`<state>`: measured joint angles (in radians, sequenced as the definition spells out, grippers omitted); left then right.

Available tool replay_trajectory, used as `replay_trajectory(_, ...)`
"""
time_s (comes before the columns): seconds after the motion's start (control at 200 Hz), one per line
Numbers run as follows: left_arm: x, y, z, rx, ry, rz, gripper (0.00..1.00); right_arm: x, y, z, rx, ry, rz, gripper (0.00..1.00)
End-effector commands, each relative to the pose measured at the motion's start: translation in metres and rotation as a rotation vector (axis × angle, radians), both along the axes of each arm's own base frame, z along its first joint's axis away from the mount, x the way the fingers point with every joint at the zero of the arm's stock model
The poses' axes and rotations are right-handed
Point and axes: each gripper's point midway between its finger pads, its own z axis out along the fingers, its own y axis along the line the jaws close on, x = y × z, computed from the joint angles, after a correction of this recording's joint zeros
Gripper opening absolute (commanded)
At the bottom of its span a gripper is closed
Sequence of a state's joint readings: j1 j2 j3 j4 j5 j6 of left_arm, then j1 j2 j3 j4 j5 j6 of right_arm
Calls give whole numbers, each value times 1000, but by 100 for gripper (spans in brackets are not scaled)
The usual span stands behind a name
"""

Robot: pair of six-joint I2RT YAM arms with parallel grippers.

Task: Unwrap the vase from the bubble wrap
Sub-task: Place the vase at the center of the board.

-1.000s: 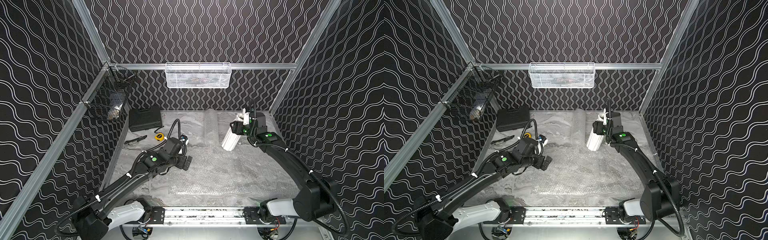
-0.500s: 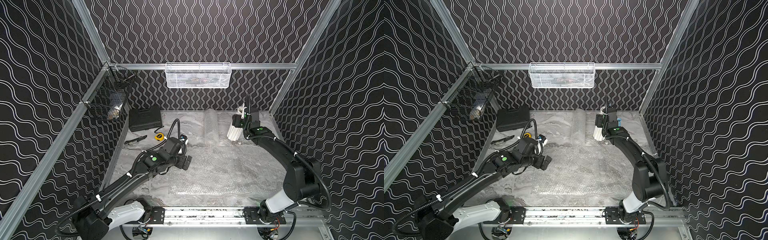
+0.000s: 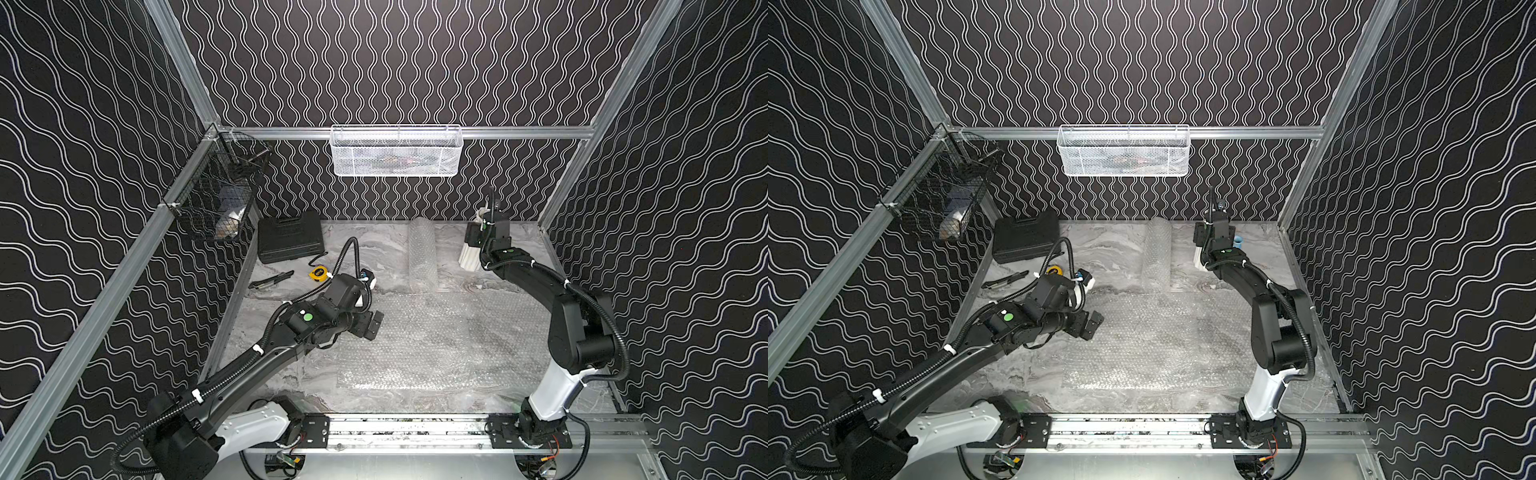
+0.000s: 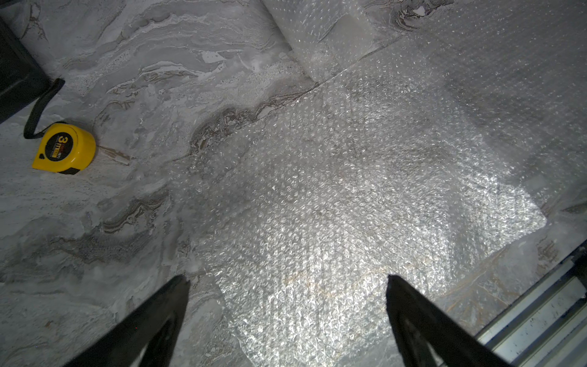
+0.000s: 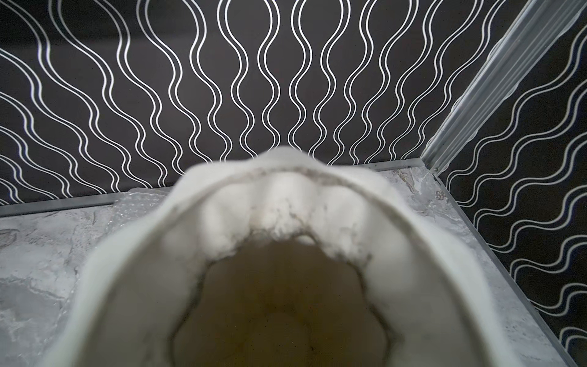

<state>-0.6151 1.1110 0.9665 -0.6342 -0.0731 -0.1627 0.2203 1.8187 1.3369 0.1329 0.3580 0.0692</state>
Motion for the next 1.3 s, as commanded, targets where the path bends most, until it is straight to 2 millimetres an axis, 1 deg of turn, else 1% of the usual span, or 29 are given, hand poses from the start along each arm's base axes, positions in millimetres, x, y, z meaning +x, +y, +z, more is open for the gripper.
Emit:
replay_trajectory(0.0, 1, -2, 3, -6, -16, -15, 100, 19, -3, 35, 13, -144, -27, 64)
replay_trajectory(0.125, 1, -1, 3, -7, -16, -14, 100, 27, -3, 30, 4, -136, -33, 64)
replay_trajectory(0.405, 2, -1, 2, -7, -13, -14, 100, 35, -6, 20, -9, -109, -43, 65)
replay_trajectory(0.705, 2, 0, 3, -9, -13, -15, 100, 39, -8, 11, -22, -76, -49, 66)
replay_trajectory(0.921, 1, 0, 3, -10, -12, -16, 100, 37, -7, 3, -18, -58, -48, 68)
replay_trajectory(1.126, 0, 0, 4, -14, -15, -17, 100, 34, -9, -3, -22, -45, -52, 72)
replay_trajectory(1.296, 0, 0, 5, -16, -16, -15, 100, 32, -10, -3, -29, -39, -57, 79)
